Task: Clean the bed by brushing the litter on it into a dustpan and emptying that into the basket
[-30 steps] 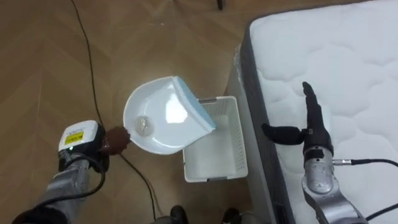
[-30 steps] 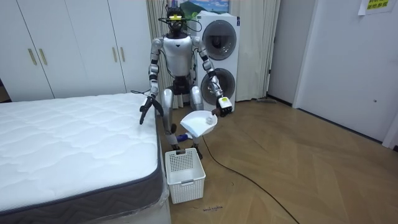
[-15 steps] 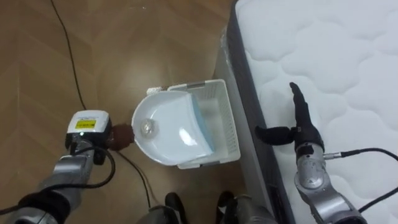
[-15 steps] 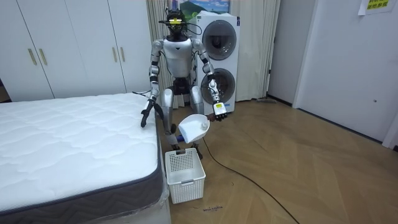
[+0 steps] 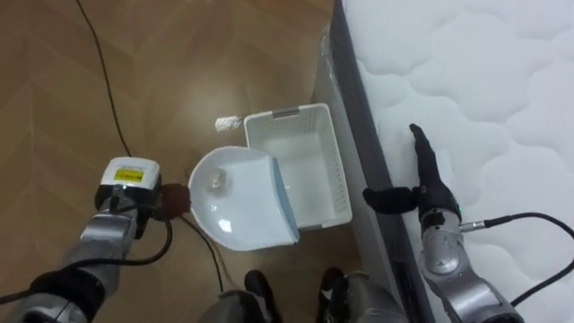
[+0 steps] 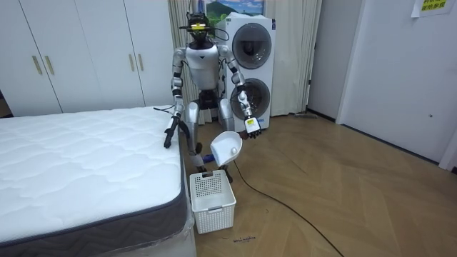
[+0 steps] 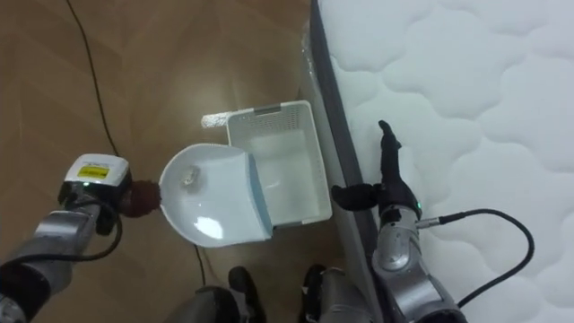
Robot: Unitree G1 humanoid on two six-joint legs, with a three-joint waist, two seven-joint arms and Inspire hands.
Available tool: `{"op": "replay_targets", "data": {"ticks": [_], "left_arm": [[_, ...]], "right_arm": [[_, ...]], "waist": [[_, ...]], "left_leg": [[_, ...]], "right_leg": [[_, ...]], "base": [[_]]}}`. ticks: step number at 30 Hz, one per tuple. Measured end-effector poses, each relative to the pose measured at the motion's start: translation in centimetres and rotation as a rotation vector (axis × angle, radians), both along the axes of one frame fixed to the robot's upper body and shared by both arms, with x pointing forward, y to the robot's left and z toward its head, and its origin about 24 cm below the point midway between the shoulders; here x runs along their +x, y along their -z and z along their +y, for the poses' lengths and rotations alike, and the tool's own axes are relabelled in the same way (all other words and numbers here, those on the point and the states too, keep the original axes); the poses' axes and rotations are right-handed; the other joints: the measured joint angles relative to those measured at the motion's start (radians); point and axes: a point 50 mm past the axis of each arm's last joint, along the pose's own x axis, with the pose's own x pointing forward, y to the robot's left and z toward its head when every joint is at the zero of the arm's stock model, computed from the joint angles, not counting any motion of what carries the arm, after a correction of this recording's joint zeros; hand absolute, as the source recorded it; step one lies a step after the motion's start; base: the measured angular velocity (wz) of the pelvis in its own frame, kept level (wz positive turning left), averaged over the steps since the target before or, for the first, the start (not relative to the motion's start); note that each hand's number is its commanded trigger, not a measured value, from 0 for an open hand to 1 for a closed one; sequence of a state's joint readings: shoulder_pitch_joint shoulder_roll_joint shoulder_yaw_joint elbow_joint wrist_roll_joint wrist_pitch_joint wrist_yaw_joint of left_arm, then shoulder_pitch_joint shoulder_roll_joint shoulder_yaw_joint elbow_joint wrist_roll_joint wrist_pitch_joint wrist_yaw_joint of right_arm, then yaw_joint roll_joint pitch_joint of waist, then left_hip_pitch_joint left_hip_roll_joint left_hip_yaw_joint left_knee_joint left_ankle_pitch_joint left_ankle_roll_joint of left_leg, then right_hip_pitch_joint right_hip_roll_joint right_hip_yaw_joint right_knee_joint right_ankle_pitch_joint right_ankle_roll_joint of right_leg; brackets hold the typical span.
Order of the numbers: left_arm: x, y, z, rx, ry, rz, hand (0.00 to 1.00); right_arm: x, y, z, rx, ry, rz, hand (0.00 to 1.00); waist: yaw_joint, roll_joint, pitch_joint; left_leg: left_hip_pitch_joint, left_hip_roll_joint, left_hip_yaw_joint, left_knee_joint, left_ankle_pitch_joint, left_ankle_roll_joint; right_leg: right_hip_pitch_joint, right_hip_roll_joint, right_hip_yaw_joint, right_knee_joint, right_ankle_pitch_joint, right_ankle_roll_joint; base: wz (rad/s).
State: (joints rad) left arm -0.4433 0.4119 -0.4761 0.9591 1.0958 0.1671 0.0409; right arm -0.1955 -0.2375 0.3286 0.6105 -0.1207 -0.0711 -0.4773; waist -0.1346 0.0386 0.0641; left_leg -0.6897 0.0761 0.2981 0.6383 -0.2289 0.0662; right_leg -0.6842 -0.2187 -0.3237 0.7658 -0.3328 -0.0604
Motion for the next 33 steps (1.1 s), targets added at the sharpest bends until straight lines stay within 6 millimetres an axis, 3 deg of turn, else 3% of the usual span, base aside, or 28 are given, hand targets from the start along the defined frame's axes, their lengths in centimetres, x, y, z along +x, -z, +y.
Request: {"op": "replay_targets", "data": {"ticks": [3, 10, 19, 33], "left_arm": [[-0.2, 0.2, 0.3, 0.013, -0.022, 0.044, 1.00], [-0.9, 0.7, 1.4, 0.045, -0.105, 0.134, 1.00], [-1.4, 0.1, 3.8, 0.105, -0.150, 0.160, 1.00], [-0.7, -0.6, 3.4, 0.097, -0.123, 0.119, 1.00]], "right_arm": [[-0.1, 0.1, 0.1, -0.007, -0.003, 0.008, 0.00], [-0.8, 0.9, 0.1, -0.018, 0.006, 0.058, 0.00], [-0.9, 1.0, 0.1, -0.028, 0.021, 0.055, 0.00], [-0.7, 0.2, 0.2, -0.029, 0.061, -0.011, 0.00]], "waist": [[-0.004, -0.004, -0.0031], [0.003, -0.025, -0.0271], [0.026, -0.014, -0.0309], [0.030, -0.001, -0.0285]], "left_leg": [[0.002, -0.001, 0.001, 0.005, 0.000, 0.000], [0.004, 0.008, 0.002, 0.017, 0.000, 0.000], [0.001, 0.022, 0.002, 0.034, -0.002, 0.003], [-0.001, 0.020, 0.000, 0.034, -0.003, 0.003]], "right_leg": [[-0.001, -0.006, -0.001, 0.016, -0.007, -0.004], [0.005, 0.004, 0.003, 0.014, -0.005, -0.006], [0.007, 0.014, 0.002, 0.018, 0.000, -0.012], [0.006, 0.009, -0.002, 0.020, -0.002, -0.013]], "base": [[0.03], [0.00], [-0.02], [0.00]]}}
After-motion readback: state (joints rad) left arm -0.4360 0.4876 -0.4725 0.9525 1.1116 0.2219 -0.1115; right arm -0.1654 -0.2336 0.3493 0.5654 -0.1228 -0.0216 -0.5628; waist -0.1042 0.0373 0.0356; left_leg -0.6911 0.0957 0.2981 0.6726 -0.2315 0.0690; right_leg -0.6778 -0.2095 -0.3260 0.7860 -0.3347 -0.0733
